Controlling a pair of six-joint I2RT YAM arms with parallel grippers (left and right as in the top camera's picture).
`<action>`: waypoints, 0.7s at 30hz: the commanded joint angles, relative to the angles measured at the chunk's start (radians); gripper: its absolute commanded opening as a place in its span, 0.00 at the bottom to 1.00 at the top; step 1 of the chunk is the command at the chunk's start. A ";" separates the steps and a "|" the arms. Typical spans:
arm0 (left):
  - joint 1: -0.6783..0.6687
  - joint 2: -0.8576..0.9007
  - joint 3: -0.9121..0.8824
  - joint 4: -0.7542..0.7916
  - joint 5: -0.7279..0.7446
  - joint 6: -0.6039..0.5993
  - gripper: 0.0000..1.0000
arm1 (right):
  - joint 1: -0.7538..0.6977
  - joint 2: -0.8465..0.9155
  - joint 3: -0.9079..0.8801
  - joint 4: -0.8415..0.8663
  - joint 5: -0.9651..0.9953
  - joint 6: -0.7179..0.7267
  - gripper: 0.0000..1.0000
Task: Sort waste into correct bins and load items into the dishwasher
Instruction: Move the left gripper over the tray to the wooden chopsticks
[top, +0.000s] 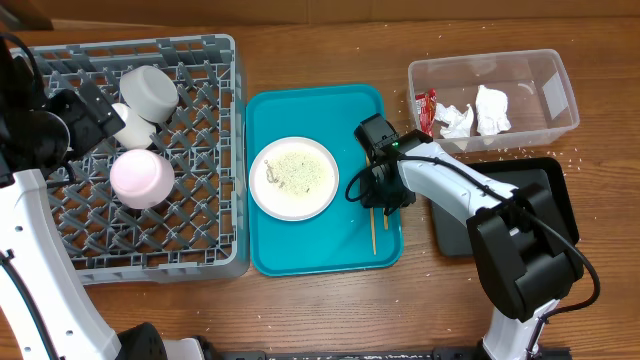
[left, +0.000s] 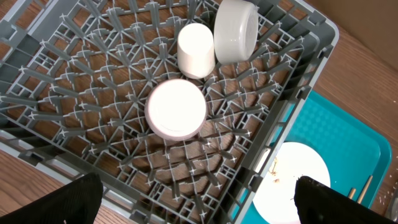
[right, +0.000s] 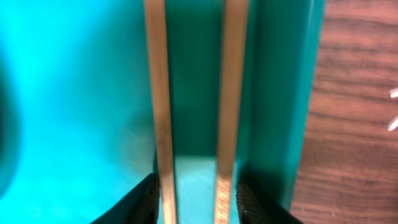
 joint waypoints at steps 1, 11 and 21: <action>0.004 0.001 -0.002 0.001 0.002 0.000 1.00 | 0.003 0.003 0.064 -0.032 0.013 0.056 0.38; 0.004 0.001 -0.002 0.001 0.002 0.000 1.00 | -0.003 0.003 0.414 -0.294 0.012 0.065 1.00; 0.004 0.001 -0.002 0.001 0.002 0.000 1.00 | -0.245 0.002 0.891 -0.605 0.013 0.065 1.00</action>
